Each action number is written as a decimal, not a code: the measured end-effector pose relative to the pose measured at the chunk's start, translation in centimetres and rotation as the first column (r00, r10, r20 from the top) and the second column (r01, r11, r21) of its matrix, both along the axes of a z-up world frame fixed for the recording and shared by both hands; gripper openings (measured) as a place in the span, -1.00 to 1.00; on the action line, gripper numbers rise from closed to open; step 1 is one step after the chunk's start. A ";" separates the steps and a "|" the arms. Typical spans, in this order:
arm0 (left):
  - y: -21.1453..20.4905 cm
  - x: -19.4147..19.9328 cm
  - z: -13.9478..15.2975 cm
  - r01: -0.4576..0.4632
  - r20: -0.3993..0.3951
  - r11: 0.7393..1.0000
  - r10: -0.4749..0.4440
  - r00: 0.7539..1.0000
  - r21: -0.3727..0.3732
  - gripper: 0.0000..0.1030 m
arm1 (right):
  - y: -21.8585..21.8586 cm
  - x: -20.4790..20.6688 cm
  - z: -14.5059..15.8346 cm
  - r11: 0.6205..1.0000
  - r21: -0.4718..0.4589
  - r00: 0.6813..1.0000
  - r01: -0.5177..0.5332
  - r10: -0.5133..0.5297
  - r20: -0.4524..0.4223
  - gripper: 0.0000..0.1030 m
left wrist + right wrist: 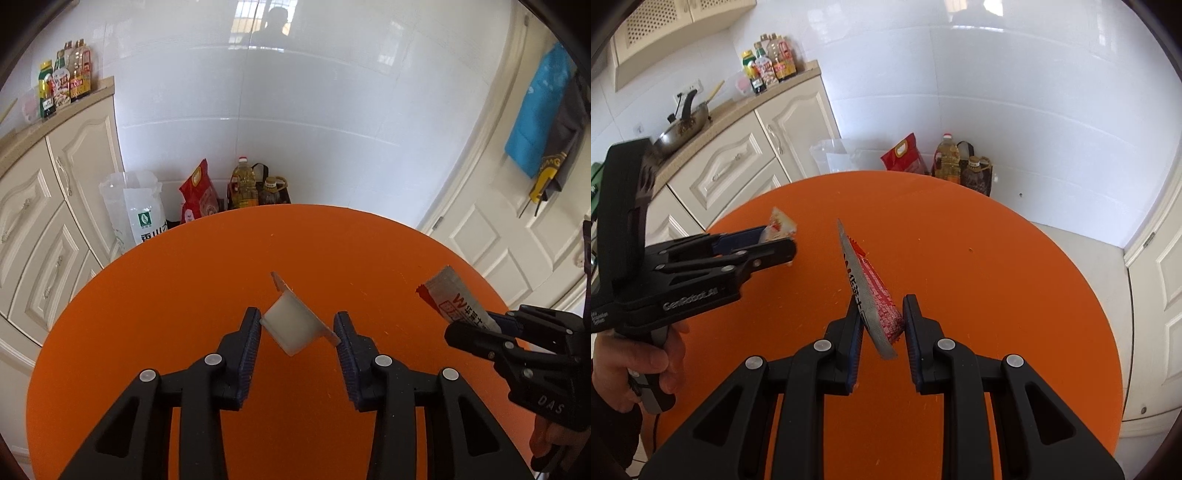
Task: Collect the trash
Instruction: 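Lift the cup and wrapper and carry them over the blue bucket, then open both tools over the bucket to drop the cup and wrapper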
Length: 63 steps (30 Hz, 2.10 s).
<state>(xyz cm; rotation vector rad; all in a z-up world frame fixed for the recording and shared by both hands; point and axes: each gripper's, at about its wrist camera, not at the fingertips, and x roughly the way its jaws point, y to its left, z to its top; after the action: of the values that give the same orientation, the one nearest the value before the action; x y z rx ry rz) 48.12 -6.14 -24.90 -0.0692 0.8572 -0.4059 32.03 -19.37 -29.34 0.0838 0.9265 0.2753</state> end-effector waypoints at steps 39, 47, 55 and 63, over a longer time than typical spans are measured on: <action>-14.8 -34.5 6.9 0.491 0.291 0.871 -0.465 0.836 -0.020 -0.29 | -22.2 -35.7 11.8 0.838 0.085 0.795 0.540 -0.540 0.277 -0.59; -21.4 -35.2 1.4 0.596 0.159 0.803 -0.591 0.791 0.014 -0.29 | -29.5 -38.9 5.3 0.743 0.105 0.729 0.662 -0.670 0.140 -0.59; -26.4 -33.1 -7.7 0.646 -0.093 0.761 -0.640 0.762 0.060 -0.29 | -35.2 -37.3 -5.5 0.674 0.155 0.690 0.722 -0.717 -0.100 -0.59; -28.0 -32.1 -14.1 0.659 -0.260 0.741 -0.617 0.743 0.124 0.09 | -38.7 -36.1 -13.7 0.617 0.187 0.644 0.764 -0.710 -0.285 -0.52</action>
<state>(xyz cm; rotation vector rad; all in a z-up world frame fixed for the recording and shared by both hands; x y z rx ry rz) 16.06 -34.16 -39.05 0.4068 1.1161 -0.9746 -4.03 -58.05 -43.00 0.7758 0.9510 -0.3958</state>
